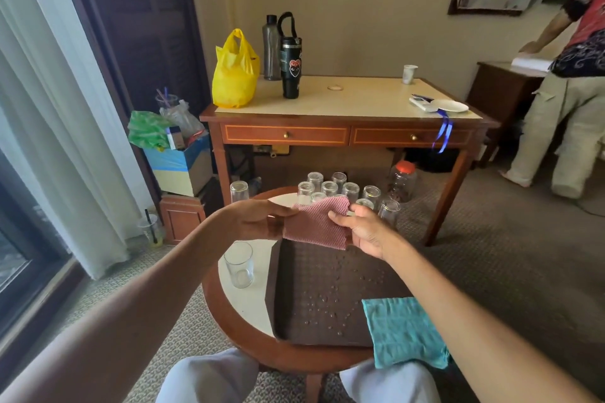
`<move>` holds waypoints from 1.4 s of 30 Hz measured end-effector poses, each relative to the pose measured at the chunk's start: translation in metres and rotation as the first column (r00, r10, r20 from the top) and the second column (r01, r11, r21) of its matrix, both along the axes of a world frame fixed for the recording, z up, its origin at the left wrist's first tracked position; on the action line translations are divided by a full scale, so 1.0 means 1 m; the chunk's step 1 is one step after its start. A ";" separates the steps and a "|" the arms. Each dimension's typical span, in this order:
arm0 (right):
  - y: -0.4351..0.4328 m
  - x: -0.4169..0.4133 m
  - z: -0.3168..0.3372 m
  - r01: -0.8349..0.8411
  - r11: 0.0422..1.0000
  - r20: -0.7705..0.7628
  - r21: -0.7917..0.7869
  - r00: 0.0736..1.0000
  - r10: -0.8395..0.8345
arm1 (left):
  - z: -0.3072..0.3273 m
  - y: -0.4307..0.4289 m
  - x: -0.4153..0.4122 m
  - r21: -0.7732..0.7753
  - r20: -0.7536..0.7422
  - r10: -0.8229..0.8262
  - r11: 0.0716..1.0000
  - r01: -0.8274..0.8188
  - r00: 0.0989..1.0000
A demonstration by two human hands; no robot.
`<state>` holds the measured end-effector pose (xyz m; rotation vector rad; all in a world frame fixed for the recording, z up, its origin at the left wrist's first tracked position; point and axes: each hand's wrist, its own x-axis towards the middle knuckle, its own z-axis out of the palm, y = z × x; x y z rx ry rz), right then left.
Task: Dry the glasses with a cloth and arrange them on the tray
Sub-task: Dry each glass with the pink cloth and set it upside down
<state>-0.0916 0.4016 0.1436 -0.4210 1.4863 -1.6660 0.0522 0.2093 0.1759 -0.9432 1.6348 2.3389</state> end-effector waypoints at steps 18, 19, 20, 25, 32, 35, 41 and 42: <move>0.007 -0.017 0.004 0.003 0.984 0.215 -0.180 0.976 0.036 | -0.015 0.000 0.003 -0.215 -0.299 0.030 0.972 -0.098 0.954; 0.008 -0.018 0.004 -0.011 0.979 0.247 -0.202 0.967 0.062 | -0.015 -0.001 0.004 -0.169 -0.324 0.038 0.981 -0.097 0.945; 0.010 -0.019 0.004 -0.024 0.976 0.267 -0.216 0.960 0.083 | -0.015 -0.002 0.004 -0.129 -0.338 0.042 0.987 -0.091 0.940; 0.013 -0.026 0.004 -0.065 0.972 0.294 -0.228 0.947 0.132 | -0.012 -0.001 -0.001 -0.073 -0.246 0.106 0.989 -0.127 0.963; 0.001 -0.015 0.001 -0.097 0.995 -0.131 0.003 0.987 0.097 | -0.008 0.004 -0.002 -0.293 -0.150 -0.027 0.956 -0.019 0.988; 0.000 -0.011 0.002 -0.091 0.995 -0.212 0.043 0.972 0.099 | -0.008 0.002 0.000 -0.299 -0.170 0.015 0.952 -0.066 0.985; -0.008 -0.010 -0.005 -0.021 0.996 -0.296 0.084 0.954 0.045 | -0.014 0.005 -0.001 -0.431 -0.303 0.084 0.877 -0.214 0.949; -0.010 -0.009 -0.005 -0.010 0.997 -0.304 0.082 0.952 0.035 | -0.014 0.004 -0.002 -0.479 -0.318 0.081 0.846 -0.233 0.945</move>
